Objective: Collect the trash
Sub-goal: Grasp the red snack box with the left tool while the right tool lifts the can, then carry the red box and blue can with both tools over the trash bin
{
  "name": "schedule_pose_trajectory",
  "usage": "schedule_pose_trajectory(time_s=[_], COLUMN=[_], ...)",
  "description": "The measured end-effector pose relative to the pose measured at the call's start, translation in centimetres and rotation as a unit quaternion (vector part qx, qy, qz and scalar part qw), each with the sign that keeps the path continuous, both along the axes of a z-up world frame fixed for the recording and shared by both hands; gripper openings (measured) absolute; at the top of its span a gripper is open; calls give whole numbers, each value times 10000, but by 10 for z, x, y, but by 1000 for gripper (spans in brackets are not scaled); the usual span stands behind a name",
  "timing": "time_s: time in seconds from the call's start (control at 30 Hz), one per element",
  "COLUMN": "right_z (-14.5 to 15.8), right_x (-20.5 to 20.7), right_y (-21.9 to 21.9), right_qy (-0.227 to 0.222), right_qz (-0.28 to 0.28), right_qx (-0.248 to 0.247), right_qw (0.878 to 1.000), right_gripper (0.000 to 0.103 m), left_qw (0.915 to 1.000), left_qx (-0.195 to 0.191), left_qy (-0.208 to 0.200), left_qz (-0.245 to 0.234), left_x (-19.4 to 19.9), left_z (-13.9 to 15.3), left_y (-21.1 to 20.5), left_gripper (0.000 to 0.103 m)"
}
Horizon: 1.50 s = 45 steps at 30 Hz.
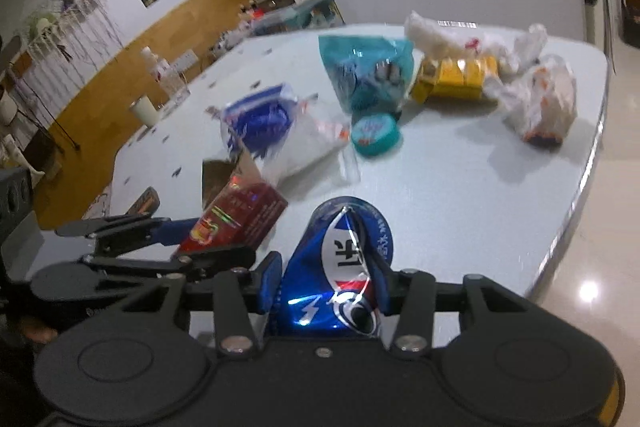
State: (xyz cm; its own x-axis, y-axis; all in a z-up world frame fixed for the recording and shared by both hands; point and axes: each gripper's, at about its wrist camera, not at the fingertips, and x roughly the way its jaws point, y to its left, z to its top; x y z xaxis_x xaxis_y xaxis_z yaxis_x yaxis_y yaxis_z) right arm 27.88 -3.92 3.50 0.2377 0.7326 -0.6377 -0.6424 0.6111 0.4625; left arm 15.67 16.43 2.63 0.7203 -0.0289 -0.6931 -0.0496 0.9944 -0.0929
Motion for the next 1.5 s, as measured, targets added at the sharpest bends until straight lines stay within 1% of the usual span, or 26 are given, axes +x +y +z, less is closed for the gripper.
schedule_pose_trajectory(time_s=[0.03, 0.1, 0.13, 0.17, 0.2, 0.23, 0.3, 0.37, 0.4, 0.53, 0.67, 0.7, 0.8, 0.9, 0.97, 1.07, 1.17, 1.27, 1.5], right_z=[0, 3, 4, 5, 6, 8, 9, 8, 7, 9, 9, 6, -3, -7, -8, -5, -1, 10, 33], right_x=[-2, -5, -7, -8, -9, -11, -13, -13, -12, -17, -24, -25, -24, -25, -26, -32, -38, -48, -67], right_y=[-1, -5, -6, -8, -9, -8, -6, -3, -1, 8, 21, 23, 29, 28, 26, 24, 21, 15, -1], right_qy=[115, 346, 437, 516, 552, 565, 580, 602, 634, 509, 521, 550, 642, 653, 605, 371, 127, -231, -936], right_qz=[29, -8, -7, -16, -14, -7, -13, 42, 90, 454, 720, 727, 613, 495, 437, 330, 127, -89, -561], right_qx=[13, 56, 62, 52, 43, 25, -97, -287, -397, -695, -931, -975, -1083, -1056, -988, -947, -923, -792, -604], right_qw=[9999, 9994, 9990, 9987, 9985, 9984, 9983, 9978, 9972, 9952, 9917, 9911, 9901, 9910, 9923, 9943, 9956, 9966, 9922], right_gripper=[49, 57, 70, 77, 77, 76, 68, 41, 40, 40, 43, 43, 45, 45, 45, 44, 44, 44, 44], left_qw=[10000, 9998, 9998, 9997, 9996, 9996, 9995, 9995, 9995, 9993, 9991, 9991, 9989, 9989, 9990, 9994, 9998, 9999, 9992], left_qx=[-8, 2, 5, 3, 4, 6, -7, 16, 6, -44, 16, -10, 72, -28, 12, -83, -133, -123, -108], left_qy=[36, 113, 141, 166, 189, 204, 231, 230, 231, 251, 200, 185, 149, 161, 170, 146, 36, -73, -338], left_qz=[-47, -133, -161, -182, -200, -210, -230, -226, -236, -285, -363, -376, -441, -443, -420, -305, -132, 9, 202], left_x=[-2, -4, -4, -5, -5, -6, -6, -6, -7, -6, -7, -7, -10, -13, -16, -20, -25, -31, -50], left_z=[-3, -11, -14, -17, -20, -23, -27, -29, -30, -34, -38, -38, -39, -38, -37, -35, -27, -17, 8], left_y=[-3, -8, -10, -11, -12, -12, -12, -11, -10, -7, -8, -8, -8, -3, -1, 6, 12, 16, 14], left_gripper=[52, 53, 53, 53, 53, 53, 53, 53, 53, 53, 53, 52, 52, 52, 52, 52, 52, 52, 52])
